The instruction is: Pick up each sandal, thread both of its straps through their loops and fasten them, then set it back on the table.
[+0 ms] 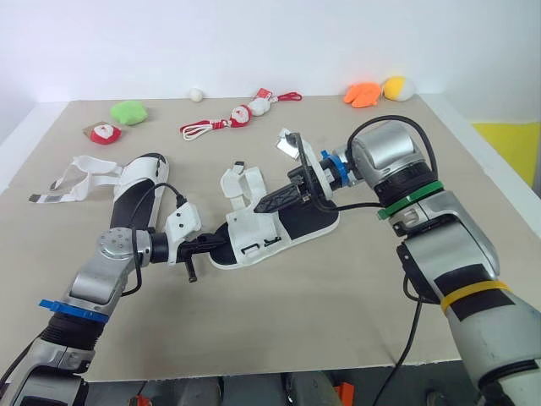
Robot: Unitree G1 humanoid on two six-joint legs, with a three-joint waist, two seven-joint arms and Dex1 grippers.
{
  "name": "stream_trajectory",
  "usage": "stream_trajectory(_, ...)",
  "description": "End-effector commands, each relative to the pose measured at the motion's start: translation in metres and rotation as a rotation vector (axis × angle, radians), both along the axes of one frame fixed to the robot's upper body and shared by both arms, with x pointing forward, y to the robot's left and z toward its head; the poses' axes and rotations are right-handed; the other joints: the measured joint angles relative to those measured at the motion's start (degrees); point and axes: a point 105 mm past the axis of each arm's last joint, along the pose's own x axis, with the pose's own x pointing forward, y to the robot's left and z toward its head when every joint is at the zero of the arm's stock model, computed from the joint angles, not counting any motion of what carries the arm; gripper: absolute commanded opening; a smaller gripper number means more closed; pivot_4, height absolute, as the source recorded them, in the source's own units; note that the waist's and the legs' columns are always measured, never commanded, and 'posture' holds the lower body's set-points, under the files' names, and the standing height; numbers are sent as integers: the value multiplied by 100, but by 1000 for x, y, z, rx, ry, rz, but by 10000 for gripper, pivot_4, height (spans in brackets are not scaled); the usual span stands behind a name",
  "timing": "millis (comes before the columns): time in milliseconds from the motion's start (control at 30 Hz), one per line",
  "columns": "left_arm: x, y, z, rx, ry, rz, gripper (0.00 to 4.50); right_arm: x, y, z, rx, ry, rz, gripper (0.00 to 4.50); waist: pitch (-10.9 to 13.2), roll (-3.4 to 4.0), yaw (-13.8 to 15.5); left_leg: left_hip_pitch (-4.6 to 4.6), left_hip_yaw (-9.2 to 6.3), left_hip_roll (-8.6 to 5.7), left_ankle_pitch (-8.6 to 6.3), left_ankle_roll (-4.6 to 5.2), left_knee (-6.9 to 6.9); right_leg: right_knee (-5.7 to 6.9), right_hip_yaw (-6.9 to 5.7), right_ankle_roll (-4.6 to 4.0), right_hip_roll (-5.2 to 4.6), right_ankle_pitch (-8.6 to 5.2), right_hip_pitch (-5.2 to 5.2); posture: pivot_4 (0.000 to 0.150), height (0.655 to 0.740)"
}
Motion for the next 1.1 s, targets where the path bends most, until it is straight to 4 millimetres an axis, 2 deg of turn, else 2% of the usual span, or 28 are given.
stream_trajectory(33, -6, 1, -27, 49, 98, 13, 0, 3, -2, -13, -81, -67, 19, 1055, -1, -1, 0, 0, 0, 0, 0, 0, 1, 0, 0, 0, 0, 0, 0, 1500, 7400)
stream_trajectory(300, -6, 1, -27, 46, 97, 17, 0, 6, 2, -8, -77, -110, 33, 1055, 0, 5, -1, -6, -1, -1, 0, 0, 7, 2, 0, 6, 0, 4, -5, 1500, 7400)
stream_trajectory(667, -5, 0, -26, 44, 97, 16, 0, -9, 5, 0, 18, -220, 158, 1055, 0, 5, 0, -6, -1, -1, 1, -1, 10, 2, 0, 8, -1, 6, -4, 1500, 7400)
stream_trajectory(800, -5, 0, -27, 44, 99, 15, 0, -14, -3, 3, 29, -205, 164, 13956, 0, 5, 2, -6, -2, -1, 1, -1, 10, 4, 0, 9, 0, 6, -5, 1500, 7400)
stream_trajectory(900, -5, 0, -27, 43, 100, 14, 0, -17, -9, 10, 51, -195, 150, 29411, 0, 5, 4, -8, -2, -2, 1, -1, 12, 3, 0, 9, -2, 6, -4, 1500, 7400)
stream_trajectory(1000, -6, -1, -27, 43, 102, 12, 0, -20, -21, 23, 90, -198, 128, 42749, 0, 5, 8, -8, -2, -2, 1, -1, 12, 3, 0, 9, -2, 6, -4, 1500, 7400)
stream_trajectory(1033, -6, -1, -28, 42, 103, 10, 0, -22, -26, 27, 108, -194, 126, 44532, 0, 5, 13, -9, -2, -2, 1, -1, 12, 3, 0, 9, -2, 6, -4, 1500, 7400)
stream_trajectory(1100, -6, -2, -28, 42, 105, 7, 0, -31, -37, 33, 138, -179, 134, 44532, 0, 5, 15, -10, -1, -4, 1, -1, 12, 2, 0, 8, -4, 6, -4, 1500, 7400)
